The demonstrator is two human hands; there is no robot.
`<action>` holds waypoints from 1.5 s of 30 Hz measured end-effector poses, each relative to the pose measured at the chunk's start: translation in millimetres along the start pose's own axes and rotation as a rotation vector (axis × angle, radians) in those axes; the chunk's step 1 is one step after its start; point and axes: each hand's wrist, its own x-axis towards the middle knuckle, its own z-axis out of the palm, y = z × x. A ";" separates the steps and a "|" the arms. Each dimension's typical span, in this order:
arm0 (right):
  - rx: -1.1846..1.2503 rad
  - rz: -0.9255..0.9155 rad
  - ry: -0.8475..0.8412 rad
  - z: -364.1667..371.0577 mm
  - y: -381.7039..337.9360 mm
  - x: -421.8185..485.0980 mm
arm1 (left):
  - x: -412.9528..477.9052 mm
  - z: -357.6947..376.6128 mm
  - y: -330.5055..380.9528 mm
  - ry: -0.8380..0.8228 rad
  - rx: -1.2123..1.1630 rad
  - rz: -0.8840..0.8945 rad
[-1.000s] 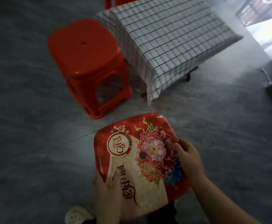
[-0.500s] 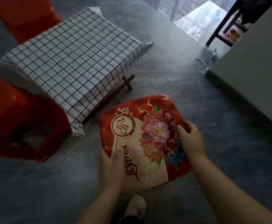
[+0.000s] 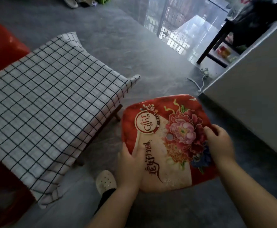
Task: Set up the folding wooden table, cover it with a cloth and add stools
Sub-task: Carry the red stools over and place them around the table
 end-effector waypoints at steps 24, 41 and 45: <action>-0.151 -0.205 -0.148 99.9 -256.4 411.7 | 333.4 105.1 266.9 -0.105 -0.269 -0.029; -0.153 -0.198 -0.661 356.8 -361.1 541.8 | 534.1 20.7 289.3 0.151 -0.066 -0.210; -0.319 -0.327 -0.631 367.6 -354.8 555.2 | 541.0 24.1 302.6 0.160 0.121 -0.230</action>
